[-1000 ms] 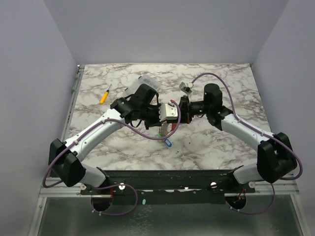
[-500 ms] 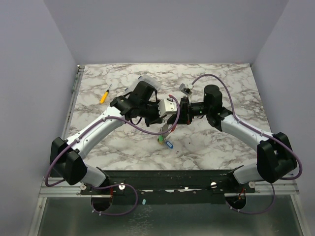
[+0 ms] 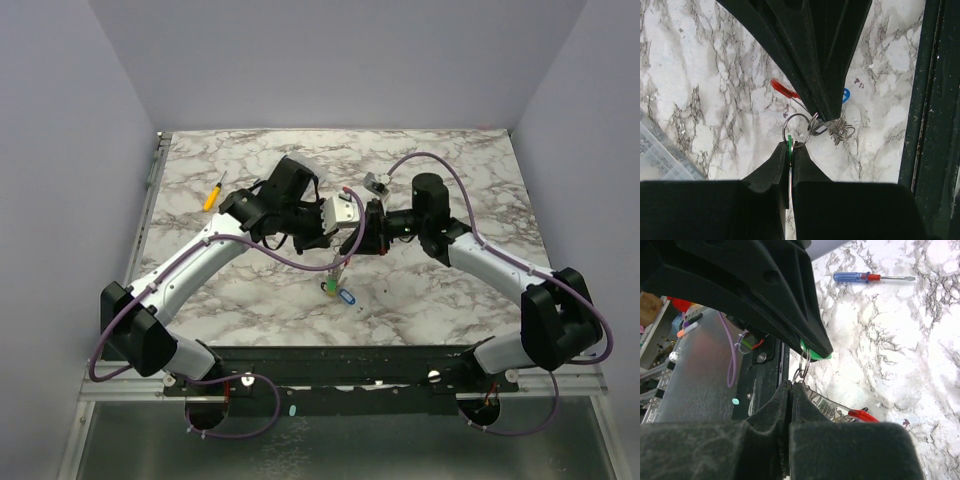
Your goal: Remove the keys from the keyring
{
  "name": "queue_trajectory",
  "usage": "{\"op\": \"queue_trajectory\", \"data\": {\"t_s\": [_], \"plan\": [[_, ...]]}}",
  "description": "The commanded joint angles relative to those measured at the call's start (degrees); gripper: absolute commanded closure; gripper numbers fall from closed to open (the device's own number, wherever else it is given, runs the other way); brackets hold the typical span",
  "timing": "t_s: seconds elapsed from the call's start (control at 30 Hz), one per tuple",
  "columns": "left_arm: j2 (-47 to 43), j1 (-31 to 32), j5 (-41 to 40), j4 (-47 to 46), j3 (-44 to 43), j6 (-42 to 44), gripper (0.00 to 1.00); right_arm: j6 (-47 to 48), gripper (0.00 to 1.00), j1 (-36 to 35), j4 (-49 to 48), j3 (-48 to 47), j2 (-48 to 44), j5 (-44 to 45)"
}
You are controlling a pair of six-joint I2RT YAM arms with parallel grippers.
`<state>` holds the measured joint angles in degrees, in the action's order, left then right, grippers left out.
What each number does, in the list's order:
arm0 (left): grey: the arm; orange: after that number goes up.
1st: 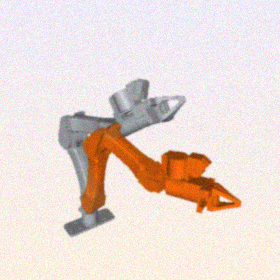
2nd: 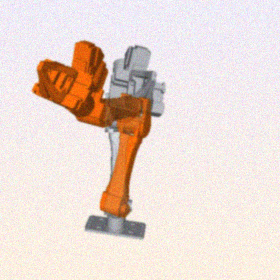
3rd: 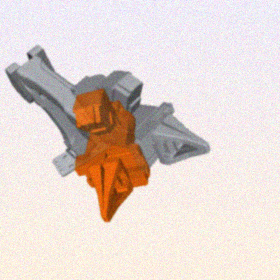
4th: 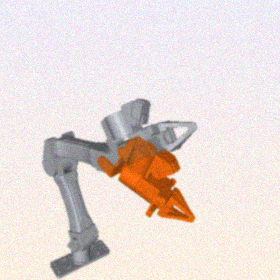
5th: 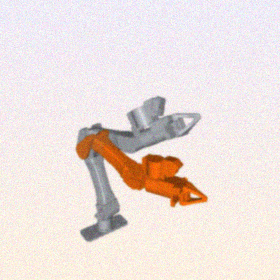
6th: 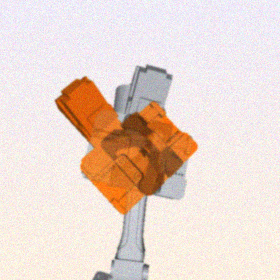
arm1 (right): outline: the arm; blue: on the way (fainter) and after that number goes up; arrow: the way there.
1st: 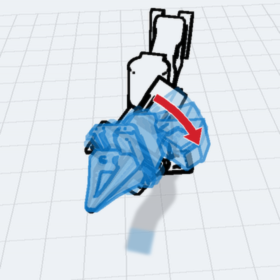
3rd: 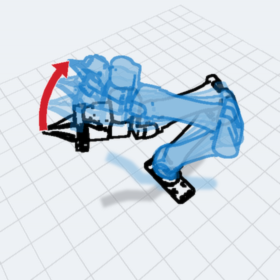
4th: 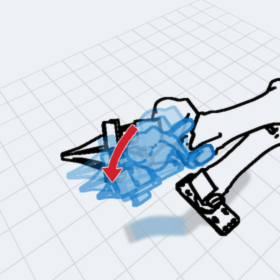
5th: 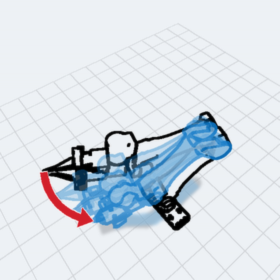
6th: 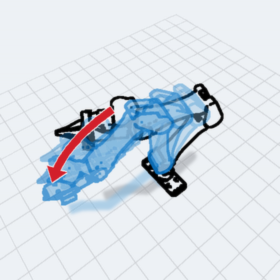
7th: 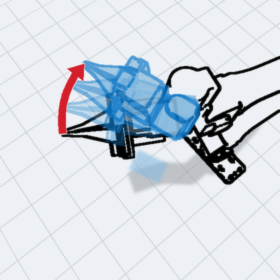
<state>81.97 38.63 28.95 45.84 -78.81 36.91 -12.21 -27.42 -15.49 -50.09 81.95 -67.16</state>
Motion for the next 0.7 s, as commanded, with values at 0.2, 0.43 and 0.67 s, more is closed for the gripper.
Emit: {"op": "queue_trajectory", "data": {"t_s": [0.2, 0.43, 0.67], "plan": [[-1.95, -0.29, 4.1, 3.09, -3.77, -0.12, 1.0, 5.08, 0.93, -0.27, 8.72, -4.87, 2.51, 2.09], [-0.83, -0.19, 2.48, 3.44, -5.13, -4.01, 1.0, 7.19, 0.6, 0.44, 13.16, -8.53, 2.53, 3.49], [1.06, -0.18, 1.13, 3.7, -7.7, -8.85, 1.0, 9.6, 0.45, 2.5, 16.23, -9.92, -0.08, 6.84]]}}
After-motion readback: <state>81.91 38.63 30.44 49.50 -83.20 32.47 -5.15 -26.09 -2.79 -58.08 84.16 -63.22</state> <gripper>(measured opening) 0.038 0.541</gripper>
